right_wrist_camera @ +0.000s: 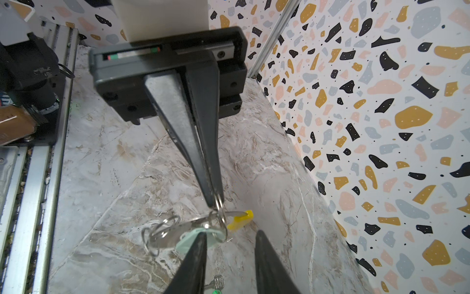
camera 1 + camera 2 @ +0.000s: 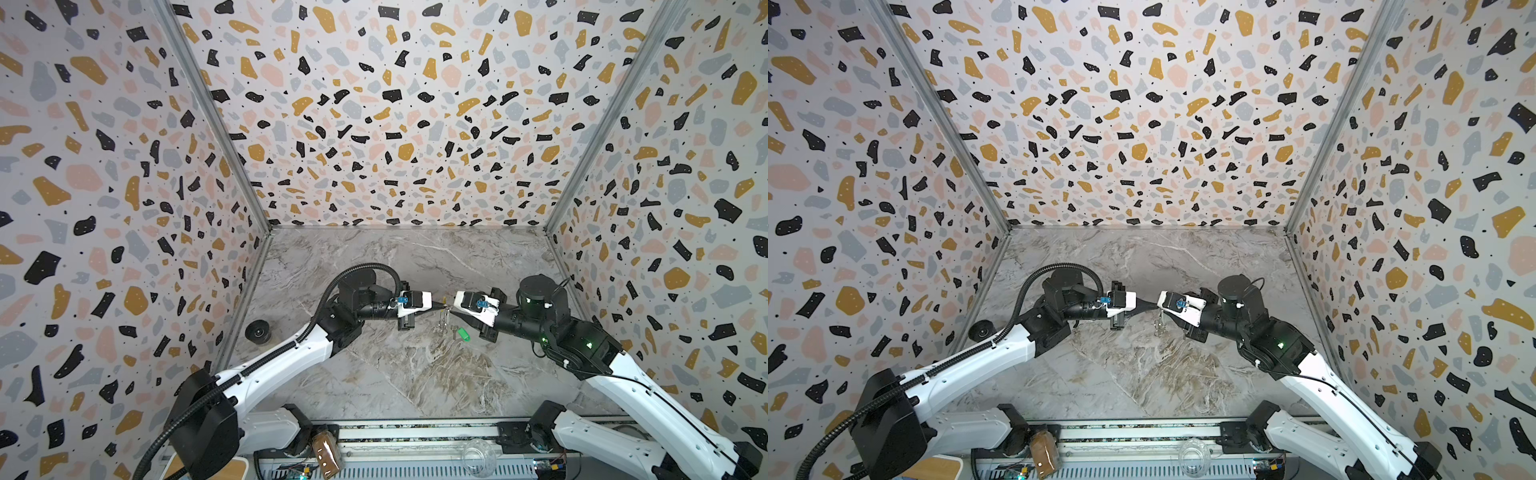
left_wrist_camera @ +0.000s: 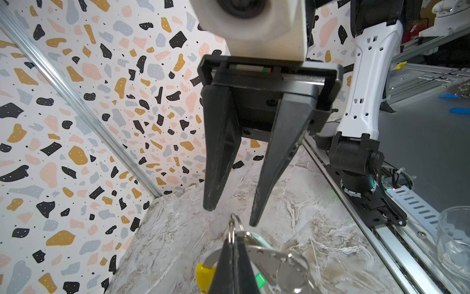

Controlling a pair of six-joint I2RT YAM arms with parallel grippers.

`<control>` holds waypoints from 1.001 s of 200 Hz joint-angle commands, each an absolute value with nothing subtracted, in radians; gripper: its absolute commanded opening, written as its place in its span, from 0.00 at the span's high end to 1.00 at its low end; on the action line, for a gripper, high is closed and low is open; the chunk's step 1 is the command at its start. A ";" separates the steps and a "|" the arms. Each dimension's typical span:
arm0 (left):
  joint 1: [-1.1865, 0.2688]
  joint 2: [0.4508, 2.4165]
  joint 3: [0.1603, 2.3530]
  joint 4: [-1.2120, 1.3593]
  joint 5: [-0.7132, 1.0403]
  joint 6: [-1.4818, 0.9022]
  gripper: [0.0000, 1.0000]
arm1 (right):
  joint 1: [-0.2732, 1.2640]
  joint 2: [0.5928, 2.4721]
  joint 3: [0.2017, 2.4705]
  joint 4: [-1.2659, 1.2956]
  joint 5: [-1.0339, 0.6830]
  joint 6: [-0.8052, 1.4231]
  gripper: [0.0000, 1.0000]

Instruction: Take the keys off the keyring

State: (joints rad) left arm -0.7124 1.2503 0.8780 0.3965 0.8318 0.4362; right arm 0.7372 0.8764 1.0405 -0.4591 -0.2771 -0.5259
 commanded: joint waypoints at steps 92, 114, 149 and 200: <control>-0.706 1.239 0.830 0.673 0.795 0.256 1.00 | 0.738 0.816 0.895 -0.285 -0.266 -0.343 0.60; -0.706 1.241 0.825 0.684 0.781 0.248 1.00 | 0.737 0.827 0.887 -0.252 -0.261 -0.331 0.58; -0.706 1.242 0.818 0.689 0.757 0.243 1.00 | 0.738 0.830 0.883 -0.198 -0.260 -0.326 0.58; -0.706 1.244 0.813 0.690 0.739 0.245 1.00 | 0.738 0.857 0.885 -0.159 -0.277 -0.318 0.56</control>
